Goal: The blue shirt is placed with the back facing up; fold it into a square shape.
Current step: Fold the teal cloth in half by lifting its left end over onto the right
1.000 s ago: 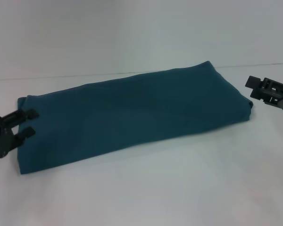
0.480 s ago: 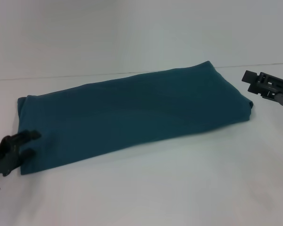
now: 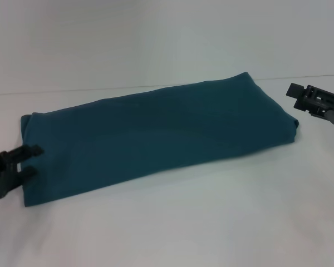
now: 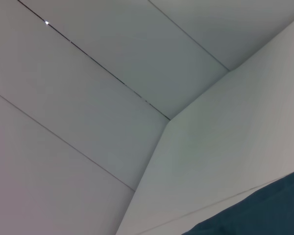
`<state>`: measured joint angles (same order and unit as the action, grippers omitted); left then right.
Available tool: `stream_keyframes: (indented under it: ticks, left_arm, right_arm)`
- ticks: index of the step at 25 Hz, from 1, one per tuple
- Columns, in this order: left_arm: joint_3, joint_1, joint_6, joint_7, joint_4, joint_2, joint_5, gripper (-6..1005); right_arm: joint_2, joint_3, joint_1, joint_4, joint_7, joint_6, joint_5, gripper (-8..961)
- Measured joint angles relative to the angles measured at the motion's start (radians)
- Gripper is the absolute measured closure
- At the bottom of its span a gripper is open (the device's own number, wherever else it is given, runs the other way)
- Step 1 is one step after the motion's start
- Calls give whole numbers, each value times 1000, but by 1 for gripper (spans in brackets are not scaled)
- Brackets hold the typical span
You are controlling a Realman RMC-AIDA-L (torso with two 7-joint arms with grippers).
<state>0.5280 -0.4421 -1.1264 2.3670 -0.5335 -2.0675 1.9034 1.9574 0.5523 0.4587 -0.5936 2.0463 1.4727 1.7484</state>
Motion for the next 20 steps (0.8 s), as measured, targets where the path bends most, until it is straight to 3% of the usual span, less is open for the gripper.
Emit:
stream_keyframes:
  ticks: [5,12,20]
  left_arm:
    - [0,-37,53,4,7,3,-8,272]
    - [34,-75,218,-10,39,-20,1,258]
    - [44,-72,198,-6,29,-11,7,241]
  right_arm:
    - [3,-3,0,0,0,-1,0,67]
    - [4,-6,-3,0,0,-1,0,69]
    - [6,-8,-9,7,0,-9,0,71]
